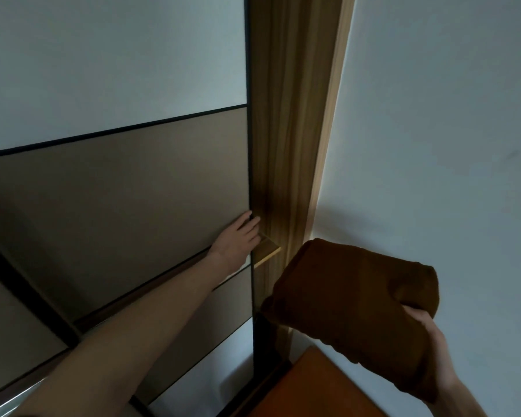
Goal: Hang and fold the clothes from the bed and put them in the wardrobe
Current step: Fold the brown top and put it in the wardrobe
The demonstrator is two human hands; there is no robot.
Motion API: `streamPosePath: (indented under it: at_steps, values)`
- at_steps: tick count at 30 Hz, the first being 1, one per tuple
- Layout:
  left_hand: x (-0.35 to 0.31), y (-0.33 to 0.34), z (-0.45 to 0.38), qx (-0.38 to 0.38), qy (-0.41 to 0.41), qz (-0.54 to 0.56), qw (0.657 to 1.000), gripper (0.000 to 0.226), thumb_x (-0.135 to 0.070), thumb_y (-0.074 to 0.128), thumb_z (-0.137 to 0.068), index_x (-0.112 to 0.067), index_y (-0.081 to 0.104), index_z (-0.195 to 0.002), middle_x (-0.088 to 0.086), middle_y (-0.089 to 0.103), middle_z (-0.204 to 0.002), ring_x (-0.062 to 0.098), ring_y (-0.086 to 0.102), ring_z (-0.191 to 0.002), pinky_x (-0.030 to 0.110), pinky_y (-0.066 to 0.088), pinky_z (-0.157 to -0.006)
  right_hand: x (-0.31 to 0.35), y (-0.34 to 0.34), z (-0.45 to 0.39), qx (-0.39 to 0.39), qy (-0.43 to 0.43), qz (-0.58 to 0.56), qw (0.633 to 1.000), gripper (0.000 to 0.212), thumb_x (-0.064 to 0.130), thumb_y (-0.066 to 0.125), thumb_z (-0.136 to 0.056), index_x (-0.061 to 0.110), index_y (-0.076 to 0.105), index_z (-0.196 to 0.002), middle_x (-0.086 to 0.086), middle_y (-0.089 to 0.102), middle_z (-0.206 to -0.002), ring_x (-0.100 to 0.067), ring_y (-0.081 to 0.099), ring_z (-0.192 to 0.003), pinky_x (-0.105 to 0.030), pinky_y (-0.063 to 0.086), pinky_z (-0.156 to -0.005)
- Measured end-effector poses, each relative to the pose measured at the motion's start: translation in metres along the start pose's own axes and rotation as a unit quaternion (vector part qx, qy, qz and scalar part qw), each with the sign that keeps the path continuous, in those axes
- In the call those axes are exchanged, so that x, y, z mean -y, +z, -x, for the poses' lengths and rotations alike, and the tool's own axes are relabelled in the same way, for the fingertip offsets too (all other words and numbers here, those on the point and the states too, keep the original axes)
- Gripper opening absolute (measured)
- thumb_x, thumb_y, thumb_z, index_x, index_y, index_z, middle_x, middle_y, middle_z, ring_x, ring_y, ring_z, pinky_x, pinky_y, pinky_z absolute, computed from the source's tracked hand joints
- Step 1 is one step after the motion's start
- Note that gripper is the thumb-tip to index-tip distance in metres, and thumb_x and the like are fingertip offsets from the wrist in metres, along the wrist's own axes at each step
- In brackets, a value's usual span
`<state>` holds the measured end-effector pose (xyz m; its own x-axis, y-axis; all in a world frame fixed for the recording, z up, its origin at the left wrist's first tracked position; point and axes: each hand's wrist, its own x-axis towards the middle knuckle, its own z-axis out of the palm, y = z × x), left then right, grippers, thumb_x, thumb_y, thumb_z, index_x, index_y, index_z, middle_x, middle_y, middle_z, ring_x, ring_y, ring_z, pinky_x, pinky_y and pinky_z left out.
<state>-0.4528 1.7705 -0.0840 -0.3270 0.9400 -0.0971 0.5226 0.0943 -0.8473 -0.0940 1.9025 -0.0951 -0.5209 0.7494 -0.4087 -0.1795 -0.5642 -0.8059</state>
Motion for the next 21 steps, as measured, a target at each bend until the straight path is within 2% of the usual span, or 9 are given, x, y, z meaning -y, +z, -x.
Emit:
streamPosePath:
  at_steps: [2, 6, 9, 11, 12, 14, 16, 18, 21]
  values:
    - [0.006, -0.006, -0.007, -0.012, -0.014, 0.047, 0.999, 0.064, -0.042, 0.036, -0.107, -0.009, 0.023, -0.160, 0.014, 0.029, -0.164, 0.033, 0.014, -0.156, 0.055, -0.012, -0.125, 0.003, 0.003, -0.001, -0.017, -0.022, 0.010, 1.000, 0.058, 0.039, 0.074, -0.068, 0.004, 0.070, -0.114, -0.035, 0.068, -0.116, -0.054, 0.062, -0.109, -0.061, 0.049, -0.096]
    - [-0.003, -0.010, -0.009, 0.014, -0.009, 0.033, 0.999, 0.065, -0.043, 0.038, -0.107, -0.006, 0.028, -0.159, 0.016, 0.031, -0.163, 0.035, 0.017, -0.155, 0.055, -0.008, -0.126, -0.005, 0.004, -0.001, 0.018, -0.012, -0.002, 1.000, 0.053, 0.036, 0.065, -0.074, 0.001, 0.069, -0.114, -0.037, 0.069, -0.111, -0.052, 0.064, -0.105, -0.054, 0.055, -0.082]
    - [-0.003, -0.012, -0.003, 0.004, -0.023, 0.046, 0.999, 0.064, -0.043, 0.038, -0.107, -0.006, 0.029, -0.158, 0.015, 0.031, -0.164, 0.035, 0.018, -0.155, 0.055, -0.006, -0.127, -0.008, 0.008, -0.001, 0.058, -0.003, -0.002, 0.998, 0.072, 0.044, 0.084, -0.052, 0.001, 0.073, -0.108, -0.035, 0.072, -0.102, -0.050, 0.067, -0.094, -0.052, 0.060, -0.071]
    - [-0.003, -0.011, 0.003, 0.009, -0.020, 0.049, 0.999, 0.064, -0.043, 0.038, -0.106, -0.006, 0.032, -0.157, 0.015, 0.032, -0.163, 0.035, 0.019, -0.154, 0.055, -0.006, -0.127, -0.012, 0.007, -0.004, 0.064, 0.009, 0.009, 0.998, 0.083, 0.047, 0.096, -0.027, 0.004, 0.080, -0.096, -0.033, 0.072, -0.101, -0.050, 0.070, -0.091, -0.054, 0.059, -0.076]
    - [-0.003, -0.009, 0.007, 0.007, -0.021, 0.053, 0.998, 0.064, -0.044, 0.038, -0.106, -0.006, 0.032, -0.157, 0.015, 0.032, -0.163, 0.035, 0.019, -0.153, 0.055, -0.005, -0.127, -0.014, 0.005, -0.005, 0.069, 0.016, 0.007, 0.997, 0.079, 0.047, 0.096, -0.027, 0.006, 0.082, -0.092, -0.033, 0.072, -0.103, -0.051, 0.069, -0.095, -0.056, 0.057, -0.081]
    - [-0.003, -0.007, 0.018, 0.005, -0.023, 0.052, 0.998, 0.065, -0.045, 0.038, -0.106, -0.005, 0.032, -0.157, 0.015, 0.033, -0.162, 0.036, 0.020, -0.153, 0.054, -0.006, -0.127, -0.017, 0.002, -0.008, 0.076, 0.030, -0.004, 0.997, 0.069, 0.044, 0.090, -0.044, 0.004, 0.080, -0.100, -0.034, 0.070, -0.112, -0.057, 0.062, -0.112, -0.065, 0.048, -0.097]
    - [-0.004, -0.002, 0.028, 0.008, -0.027, 0.048, 0.998, 0.065, -0.045, 0.038, -0.106, -0.004, 0.032, -0.156, 0.016, 0.034, -0.160, 0.036, 0.021, -0.152, 0.054, -0.006, -0.127, -0.021, 0.004, -0.010, 0.065, 0.042, -0.013, 0.997, 0.075, 0.042, 0.092, -0.042, 0.004, 0.078, -0.105, -0.033, 0.069, -0.116, -0.056, 0.060, -0.117, -0.068, 0.041, -0.105]
    - [-0.005, -0.001, 0.039, 0.014, -0.030, 0.049, 0.998, 0.063, -0.045, 0.037, -0.106, -0.004, 0.034, -0.155, 0.016, 0.035, -0.158, 0.037, 0.023, -0.151, 0.054, -0.005, -0.127, -0.023, 0.010, -0.010, 0.062, 0.046, -0.015, 0.997, 0.069, 0.041, 0.092, -0.042, 0.006, 0.080, -0.100, -0.030, 0.072, -0.110, -0.050, 0.066, -0.105, -0.062, 0.047, -0.099]
    - [-0.005, 0.002, 0.056, 0.026, -0.029, 0.046, 0.998, 0.062, -0.044, 0.037, -0.106, -0.003, 0.035, -0.154, 0.017, 0.036, -0.156, 0.037, 0.025, -0.149, 0.054, -0.001, -0.127, -0.027, 0.017, -0.009, 0.063, 0.048, -0.024, 0.997, 0.047, 0.035, 0.069, -0.076, 0.003, 0.073, -0.110, -0.028, 0.074, -0.098, -0.045, 0.071, -0.089, -0.053, 0.052, -0.090]
